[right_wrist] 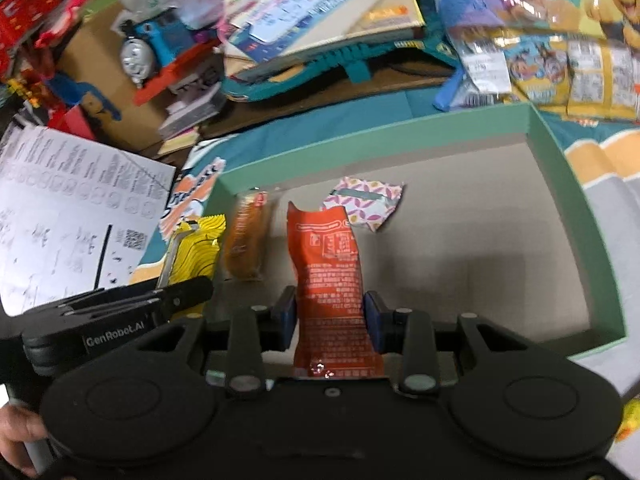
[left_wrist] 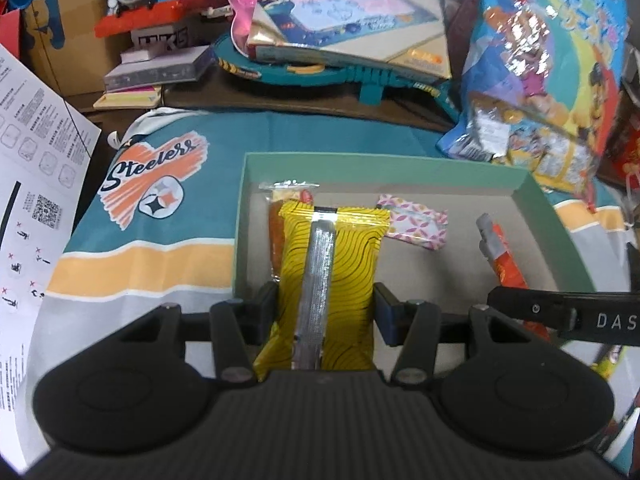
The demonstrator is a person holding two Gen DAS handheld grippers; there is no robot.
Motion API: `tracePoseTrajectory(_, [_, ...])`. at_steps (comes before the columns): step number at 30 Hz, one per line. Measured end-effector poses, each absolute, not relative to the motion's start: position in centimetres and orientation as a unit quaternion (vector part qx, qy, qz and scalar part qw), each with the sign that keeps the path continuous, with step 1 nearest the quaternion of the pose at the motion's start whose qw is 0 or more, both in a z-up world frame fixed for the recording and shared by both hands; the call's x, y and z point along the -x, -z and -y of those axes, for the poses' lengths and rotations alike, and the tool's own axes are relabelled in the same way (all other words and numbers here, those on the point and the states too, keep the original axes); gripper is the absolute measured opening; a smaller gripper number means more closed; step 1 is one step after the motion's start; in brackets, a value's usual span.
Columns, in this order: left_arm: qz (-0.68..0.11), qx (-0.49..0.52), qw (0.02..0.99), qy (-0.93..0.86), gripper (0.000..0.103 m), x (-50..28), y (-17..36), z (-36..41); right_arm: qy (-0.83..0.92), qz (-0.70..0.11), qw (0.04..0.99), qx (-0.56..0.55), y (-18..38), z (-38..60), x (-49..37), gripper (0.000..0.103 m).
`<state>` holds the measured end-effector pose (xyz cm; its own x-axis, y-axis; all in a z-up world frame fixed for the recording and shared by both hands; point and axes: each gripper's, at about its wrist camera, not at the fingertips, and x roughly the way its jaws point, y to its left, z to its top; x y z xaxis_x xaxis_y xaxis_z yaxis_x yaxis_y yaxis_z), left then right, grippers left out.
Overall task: Organize snacks
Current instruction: 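Place both packets inside the green box and release them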
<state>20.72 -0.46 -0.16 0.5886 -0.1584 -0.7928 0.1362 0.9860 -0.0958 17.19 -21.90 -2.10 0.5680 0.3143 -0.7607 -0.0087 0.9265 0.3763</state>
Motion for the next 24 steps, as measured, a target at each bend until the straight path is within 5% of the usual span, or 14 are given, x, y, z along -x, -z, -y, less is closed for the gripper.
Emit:
tracePoseTrajectory(7, [-0.454,-0.018,0.888,0.069,0.056,-21.7,1.7,0.8,-0.086,-0.47,0.86,-0.179,4.0,20.9,-19.0,0.037])
tracePoseTrajectory(9, [-0.451,-0.02,0.889,0.07,0.085,-21.5,1.5,0.8,-0.087,-0.467,0.86,-0.184,3.6,20.8,-18.9,0.062])
tracePoseTrajectory(10, [-0.444,-0.02,0.893,0.069,0.092,-21.2,1.3,0.8,-0.084,-0.46,0.865,-0.181,3.1,20.8,-18.6,0.086])
tracePoseTrajectory(11, [-0.436,-0.022,0.897,0.067,0.099,-20.8,1.1,0.8,-0.08,-0.45,0.872,-0.175,2.6,20.8,-18.4,0.1])
tracePoseTrajectory(24, [-0.441,-0.023,0.894,0.07,0.103,-17.5,-0.8,1.7,-0.076,-0.429,0.884,-0.17,-0.5,22.4,-13.9,0.103])
